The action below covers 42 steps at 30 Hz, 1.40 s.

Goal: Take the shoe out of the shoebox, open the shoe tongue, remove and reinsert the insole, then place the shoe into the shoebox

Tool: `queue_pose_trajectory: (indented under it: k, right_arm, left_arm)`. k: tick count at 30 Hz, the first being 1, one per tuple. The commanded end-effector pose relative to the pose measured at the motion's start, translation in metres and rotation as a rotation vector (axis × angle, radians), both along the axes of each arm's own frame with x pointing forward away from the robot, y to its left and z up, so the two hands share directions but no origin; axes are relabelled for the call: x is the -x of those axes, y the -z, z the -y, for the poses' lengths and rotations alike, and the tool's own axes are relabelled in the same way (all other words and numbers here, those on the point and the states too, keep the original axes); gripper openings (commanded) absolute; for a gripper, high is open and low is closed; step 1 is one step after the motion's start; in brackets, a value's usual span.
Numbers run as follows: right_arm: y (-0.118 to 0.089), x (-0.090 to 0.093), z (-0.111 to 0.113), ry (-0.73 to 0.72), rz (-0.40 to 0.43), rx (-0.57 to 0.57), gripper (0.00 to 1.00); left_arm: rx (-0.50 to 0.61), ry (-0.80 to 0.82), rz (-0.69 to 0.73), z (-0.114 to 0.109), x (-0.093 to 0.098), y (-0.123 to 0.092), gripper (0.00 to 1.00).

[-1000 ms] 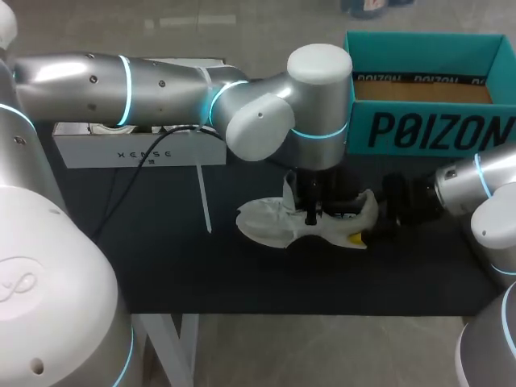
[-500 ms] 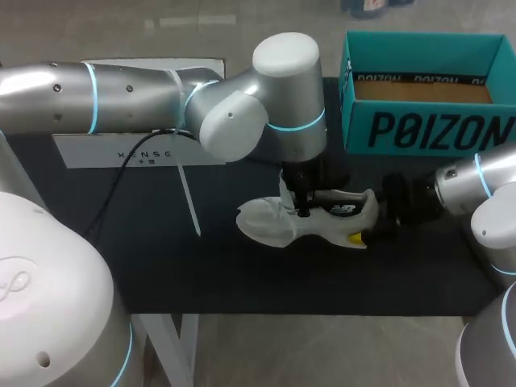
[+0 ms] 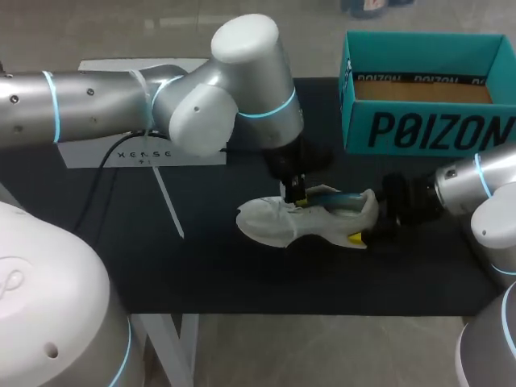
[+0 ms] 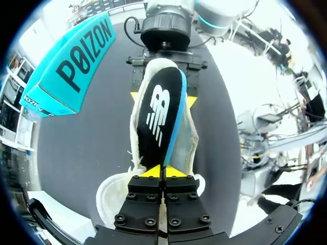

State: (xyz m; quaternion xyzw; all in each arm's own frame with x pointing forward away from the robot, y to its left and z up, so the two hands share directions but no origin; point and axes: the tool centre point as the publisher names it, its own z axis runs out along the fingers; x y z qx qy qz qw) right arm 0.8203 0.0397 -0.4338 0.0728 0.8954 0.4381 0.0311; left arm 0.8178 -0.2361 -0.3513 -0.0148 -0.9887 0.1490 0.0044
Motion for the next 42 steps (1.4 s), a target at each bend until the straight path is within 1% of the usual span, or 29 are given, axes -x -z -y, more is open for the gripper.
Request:
queue_pose_trajectory:
  k: [1,6,9,13,16,17,20,27,30,32,35,36,42]
  right_arm:
    - [0.003,0.0,0.001,0.001,-0.001,0.003,0.0]
    - [0.003,0.0,0.001,0.001,-0.001,0.003,0.0]
    - [0.003,0.0,0.001,0.001,-0.001,0.003,0.0]
    - [0.003,0.0,0.001,0.001,-0.001,0.003,0.0]
    - [0.003,0.0,0.001,0.001,-0.001,0.003,0.0]
    - [0.003,0.0,0.001,0.001,-0.001,0.003,0.0]
    - [0.003,0.0,0.001,0.001,-0.001,0.003,0.0]
    - [0.003,0.0,0.001,0.001,-0.001,0.003,0.0]
    - [0.003,0.0,0.001,0.001,-0.001,0.003,0.0]
    - [0.003,0.0,0.001,0.001,-0.001,0.003,0.0]
    - [0.003,0.0,0.001,0.001,-0.001,0.003,0.0]
    - [0.003,0.0,0.001,0.001,-0.001,0.003,0.0]
    - [0.003,0.0,0.001,0.001,-0.001,0.003,0.0]
  left_arm:
    - [0.087,0.015,-0.011,-0.007,0.001,-0.007,0.0]
    - [0.154,0.057,-0.003,0.008,0.002,-0.022,0.0]
    - [0.177,0.077,-0.005,0.017,0.002,-0.026,0.0]
    - [0.253,0.092,-0.02,0.028,0.0,-0.029,0.0]
    - [0.329,0.103,-0.02,0.035,0.001,-0.041,0.0]
    - [0.366,0.109,-0.021,0.037,0.002,-0.048,0.0]
    - [0.429,0.141,-0.012,0.044,0.003,-0.066,0.0]
    - [0.511,0.237,0.051,0.063,0.003,-0.111,0.0]
    - [0.555,0.288,0.079,0.07,0.005,-0.137,0.0]
    - [0.615,0.337,0.073,0.071,0.008,-0.158,0.0]
    - [0.684,0.449,0.069,0.07,0.018,-0.192,0.0]
    - [0.687,0.496,0.075,0.068,0.021,-0.202,0.0]
    - [0.687,0.496,0.075,0.068,0.021,-0.202,0.0]
